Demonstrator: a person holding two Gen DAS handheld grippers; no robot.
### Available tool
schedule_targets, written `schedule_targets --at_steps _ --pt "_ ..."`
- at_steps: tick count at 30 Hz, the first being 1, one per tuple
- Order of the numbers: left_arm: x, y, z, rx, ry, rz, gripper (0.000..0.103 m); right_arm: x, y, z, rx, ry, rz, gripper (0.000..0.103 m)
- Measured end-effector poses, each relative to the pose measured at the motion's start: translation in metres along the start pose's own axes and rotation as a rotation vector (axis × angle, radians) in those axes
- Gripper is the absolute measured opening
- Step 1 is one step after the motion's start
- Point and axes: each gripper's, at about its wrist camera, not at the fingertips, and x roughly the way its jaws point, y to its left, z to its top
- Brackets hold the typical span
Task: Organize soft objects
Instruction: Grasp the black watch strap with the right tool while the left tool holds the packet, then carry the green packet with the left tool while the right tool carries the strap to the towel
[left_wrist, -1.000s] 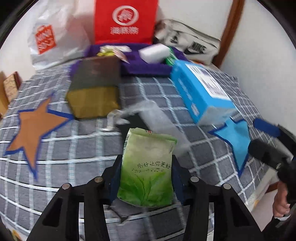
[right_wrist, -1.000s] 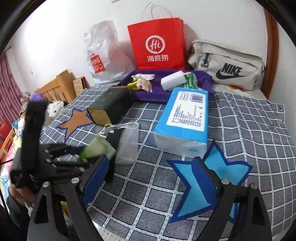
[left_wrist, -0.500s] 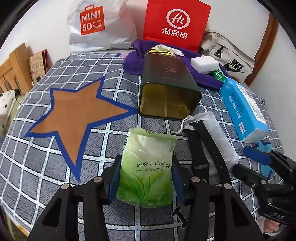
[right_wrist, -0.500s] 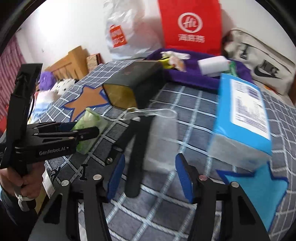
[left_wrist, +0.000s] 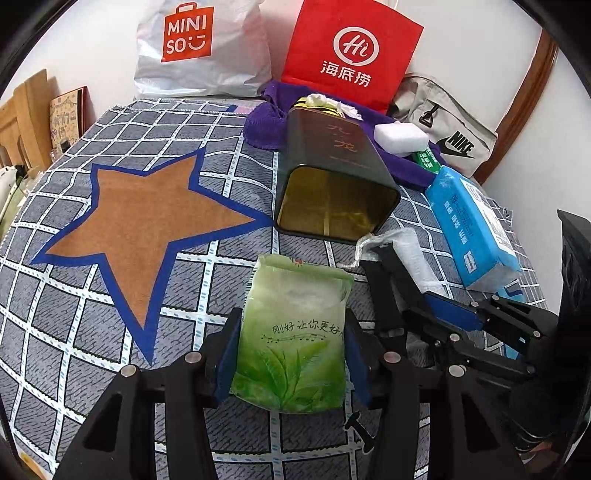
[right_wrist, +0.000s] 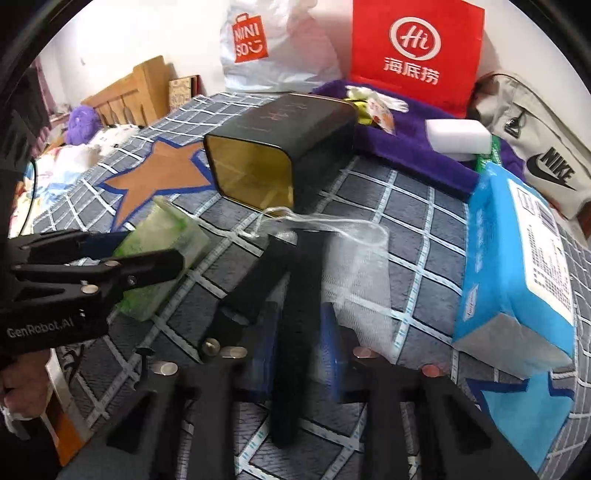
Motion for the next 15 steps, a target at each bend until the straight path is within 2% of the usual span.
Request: schedule_targets --at_steps 7,15 --pt "-0.006 0.001 -0.004 -0.013 0.007 0.011 0.049 -0.032 -0.014 -0.008 0.043 -0.032 0.013 0.02" --pt "-0.013 -0.007 -0.008 -0.007 0.007 0.036 0.049 -0.068 -0.047 -0.051 0.078 0.006 -0.073 0.02"
